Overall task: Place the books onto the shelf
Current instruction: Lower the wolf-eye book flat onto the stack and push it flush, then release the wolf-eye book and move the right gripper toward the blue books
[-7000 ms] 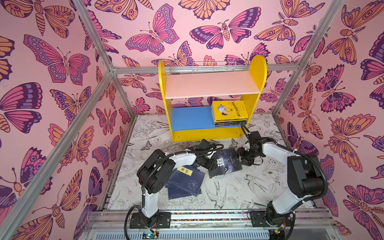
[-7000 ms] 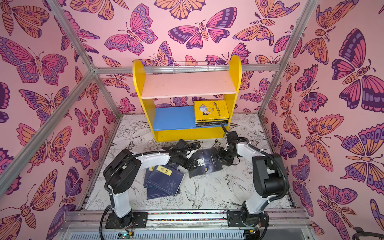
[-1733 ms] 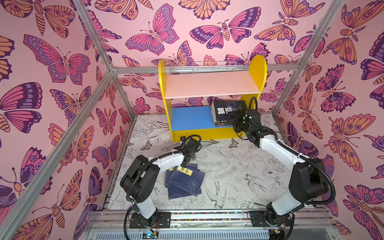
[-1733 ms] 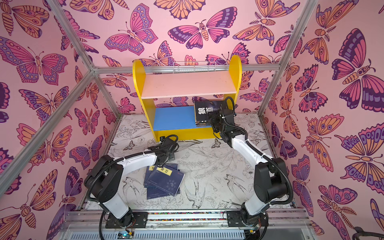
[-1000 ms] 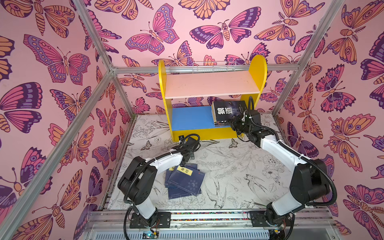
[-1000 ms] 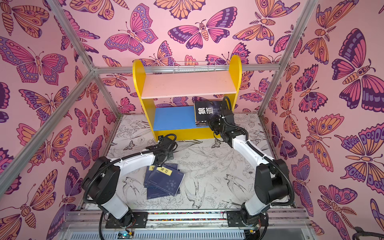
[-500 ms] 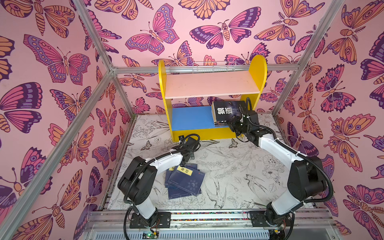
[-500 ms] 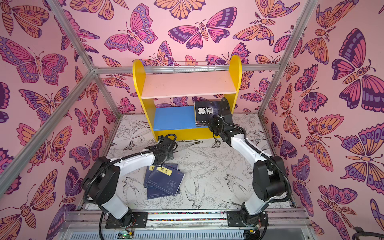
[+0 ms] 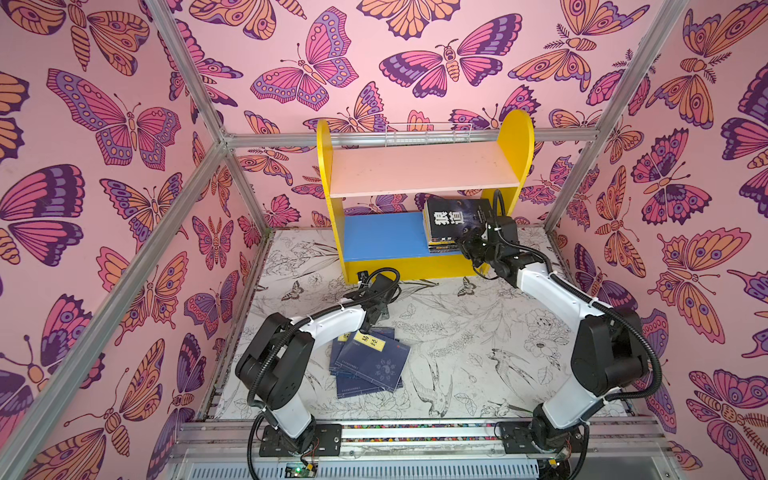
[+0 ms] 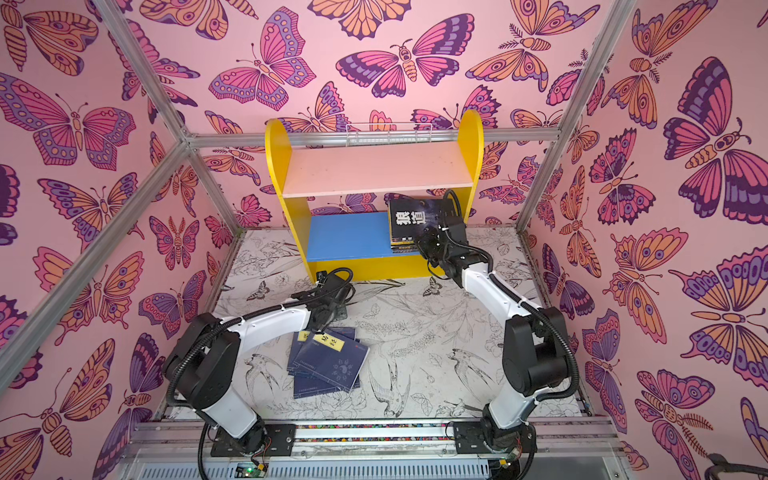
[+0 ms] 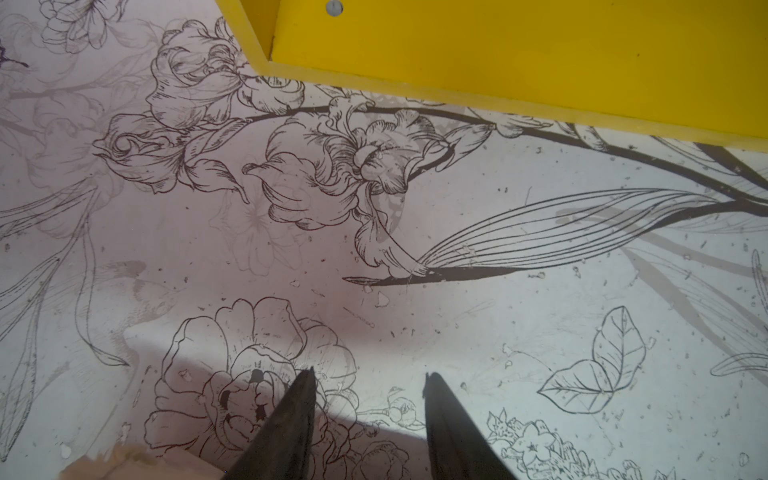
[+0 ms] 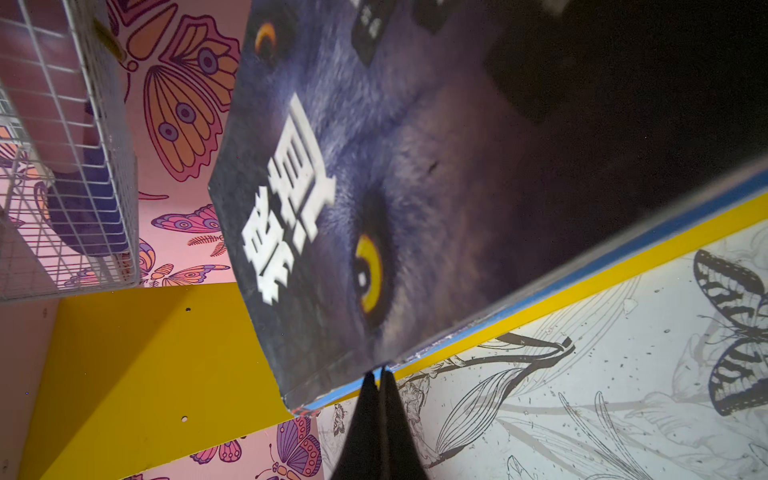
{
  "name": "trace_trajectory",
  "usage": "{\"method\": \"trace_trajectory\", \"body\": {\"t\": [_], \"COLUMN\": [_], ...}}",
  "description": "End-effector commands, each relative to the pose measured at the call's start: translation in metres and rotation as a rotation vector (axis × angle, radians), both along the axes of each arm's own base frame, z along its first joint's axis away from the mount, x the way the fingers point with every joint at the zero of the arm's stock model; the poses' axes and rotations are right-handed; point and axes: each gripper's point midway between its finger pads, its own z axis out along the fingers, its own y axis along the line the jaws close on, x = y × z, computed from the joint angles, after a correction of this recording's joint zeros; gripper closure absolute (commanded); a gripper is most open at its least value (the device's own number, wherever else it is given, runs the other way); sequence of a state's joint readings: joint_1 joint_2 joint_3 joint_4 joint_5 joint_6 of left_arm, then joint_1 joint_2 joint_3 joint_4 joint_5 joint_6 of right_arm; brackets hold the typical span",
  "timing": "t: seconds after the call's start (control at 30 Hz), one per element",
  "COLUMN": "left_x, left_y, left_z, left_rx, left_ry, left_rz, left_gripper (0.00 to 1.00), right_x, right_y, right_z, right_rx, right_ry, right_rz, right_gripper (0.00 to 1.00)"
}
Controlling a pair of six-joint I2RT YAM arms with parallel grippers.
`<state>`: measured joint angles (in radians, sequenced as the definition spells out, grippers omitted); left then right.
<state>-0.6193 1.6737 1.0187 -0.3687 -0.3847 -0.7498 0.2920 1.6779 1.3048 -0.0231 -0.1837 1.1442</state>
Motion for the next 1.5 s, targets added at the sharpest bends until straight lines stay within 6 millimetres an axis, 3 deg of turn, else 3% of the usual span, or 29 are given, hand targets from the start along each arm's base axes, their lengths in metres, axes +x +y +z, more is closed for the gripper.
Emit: {"method": "trace_trajectory", "body": {"t": [0.0,0.87,1.03,1.17,1.27,1.33,1.47], "left_x": [-0.004,-0.003,-0.004,-0.009,-0.022,-0.034,-0.068], "left_y": [0.008,0.007,0.013,0.032,0.044,0.051,0.065], "left_z": [-0.003,-0.001,0.005,0.015,0.025,0.027,0.019], "left_rx": [0.022,0.032,0.043,0.029,0.029,0.028,0.028], "left_ry": [0.018,0.025,0.026,0.027,0.019,0.035,0.119], "left_rz": [0.015,0.0,-0.005,0.039,0.05,0.049,0.048], "left_gripper": [0.54,0.54,0.54,0.54,0.53,0.52,0.52], "right_x": [0.011,0.021,0.012,-0.019,-0.061,-0.097,-0.195], "right_y": [-0.006,-0.01,-0.008,0.006,0.04,0.066,0.111], "right_z": [0.011,0.013,0.015,0.016,0.005,-0.003,-0.048], "right_rx": [-0.024,-0.074,-0.096,-0.162,-0.239,-0.268,-0.354], "right_ry": [-0.043,-0.079,-0.083,-0.122,-0.154,-0.179,-0.134], "right_rz": [-0.017,0.01,0.043,0.173,0.421,0.617,1.063], "right_gripper": [1.0,1.0,1.0,1.0,0.94,0.83,0.46]}}
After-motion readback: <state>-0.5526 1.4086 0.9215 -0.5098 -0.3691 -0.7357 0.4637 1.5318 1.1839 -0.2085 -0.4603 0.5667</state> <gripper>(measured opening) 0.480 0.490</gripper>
